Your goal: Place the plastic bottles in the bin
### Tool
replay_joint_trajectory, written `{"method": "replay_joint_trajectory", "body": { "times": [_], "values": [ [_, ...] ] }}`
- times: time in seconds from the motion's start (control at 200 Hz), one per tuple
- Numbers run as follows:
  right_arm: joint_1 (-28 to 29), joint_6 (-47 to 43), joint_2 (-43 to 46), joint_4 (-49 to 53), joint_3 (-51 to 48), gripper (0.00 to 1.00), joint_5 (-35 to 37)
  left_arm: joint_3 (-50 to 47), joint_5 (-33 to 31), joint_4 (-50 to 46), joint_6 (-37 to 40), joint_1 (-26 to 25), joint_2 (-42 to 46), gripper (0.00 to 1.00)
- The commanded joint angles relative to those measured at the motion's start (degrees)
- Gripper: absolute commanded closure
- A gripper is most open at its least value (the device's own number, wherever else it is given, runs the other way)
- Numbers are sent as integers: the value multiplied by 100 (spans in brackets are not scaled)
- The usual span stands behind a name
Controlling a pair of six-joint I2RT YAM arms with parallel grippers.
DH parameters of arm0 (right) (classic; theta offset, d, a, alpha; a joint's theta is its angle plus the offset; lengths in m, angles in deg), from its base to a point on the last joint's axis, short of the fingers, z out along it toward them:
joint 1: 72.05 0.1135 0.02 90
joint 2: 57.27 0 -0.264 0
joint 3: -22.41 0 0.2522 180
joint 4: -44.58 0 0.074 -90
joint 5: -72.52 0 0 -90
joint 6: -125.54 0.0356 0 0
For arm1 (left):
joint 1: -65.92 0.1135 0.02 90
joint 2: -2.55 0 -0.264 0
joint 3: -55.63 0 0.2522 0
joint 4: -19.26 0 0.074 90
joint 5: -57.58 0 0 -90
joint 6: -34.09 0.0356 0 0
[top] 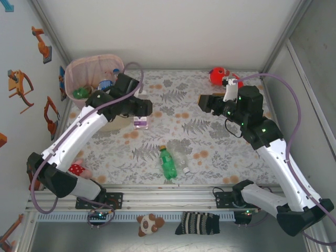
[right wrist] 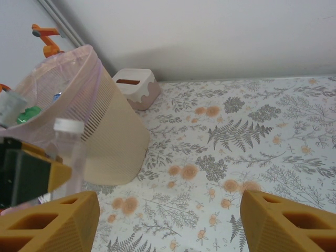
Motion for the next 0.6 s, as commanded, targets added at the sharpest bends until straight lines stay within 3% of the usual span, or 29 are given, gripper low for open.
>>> {"method": "replay_joint_trajectory", "body": {
  "times": [0.0,0.27,0.596],
  "values": [
    [-2,19,-25,-132,156,30,60,531,109,-315,587,195,-157,41],
    [3,36,-117,-129,220,30,43,1939,68,-557,1135,932,-451,41],
    [-1,-4,-323,-107,321,30,25,2633,141,-429,1532,2102,-530,41]
  ]
}}
